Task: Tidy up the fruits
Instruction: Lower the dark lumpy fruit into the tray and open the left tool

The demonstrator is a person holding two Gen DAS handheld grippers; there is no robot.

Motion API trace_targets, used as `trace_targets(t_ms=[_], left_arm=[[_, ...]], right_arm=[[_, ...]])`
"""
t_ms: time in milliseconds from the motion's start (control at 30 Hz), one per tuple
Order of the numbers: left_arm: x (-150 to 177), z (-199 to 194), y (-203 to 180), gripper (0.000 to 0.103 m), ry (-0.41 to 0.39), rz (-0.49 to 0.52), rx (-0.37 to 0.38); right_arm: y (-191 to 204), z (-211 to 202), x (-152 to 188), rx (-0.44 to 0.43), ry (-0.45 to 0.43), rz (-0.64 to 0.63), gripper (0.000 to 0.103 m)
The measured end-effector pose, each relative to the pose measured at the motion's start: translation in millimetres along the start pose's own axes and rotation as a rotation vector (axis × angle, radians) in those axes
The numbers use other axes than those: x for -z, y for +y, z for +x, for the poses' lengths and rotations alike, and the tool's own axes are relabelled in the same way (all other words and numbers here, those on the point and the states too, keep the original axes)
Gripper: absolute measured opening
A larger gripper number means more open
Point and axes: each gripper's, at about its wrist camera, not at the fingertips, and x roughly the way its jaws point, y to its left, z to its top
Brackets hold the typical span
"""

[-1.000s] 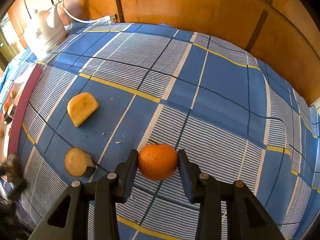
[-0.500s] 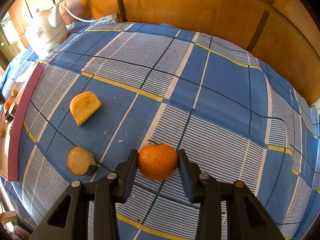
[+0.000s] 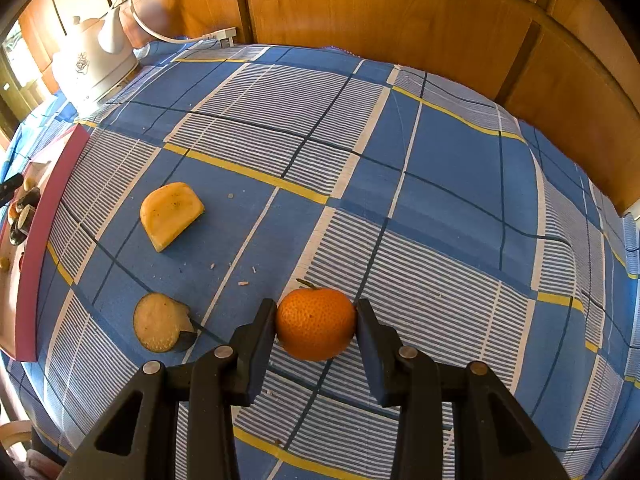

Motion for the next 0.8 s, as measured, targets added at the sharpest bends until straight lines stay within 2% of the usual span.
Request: trace_targets(t_ms=[167,333,533,800], left_arm=[[20.4,-31.8,-1.7,0.06,-0.066,0.019,-0.025],[43.3,-56.9,-4.1,0.06,-0.096,0.042,-0.028],[64.9,-79.9,-9.9,0.06,-0.114,0.059,-0.016],[85.1,-92.8,-14.0,0.06,-0.099,0.063,0.004]], right_arm=[[0.8,-0.5,0.4,0.003,-0.001,-0.002,0.04],[0.5,-0.4,0.0,0.004,-0.002,-0.003,0.04],[0.6,-1.0,0.9,0.007,-0.006,-0.006,0.04],[1.2,-2.0,1.8,0.013,-0.012,-0.012,0.04]])
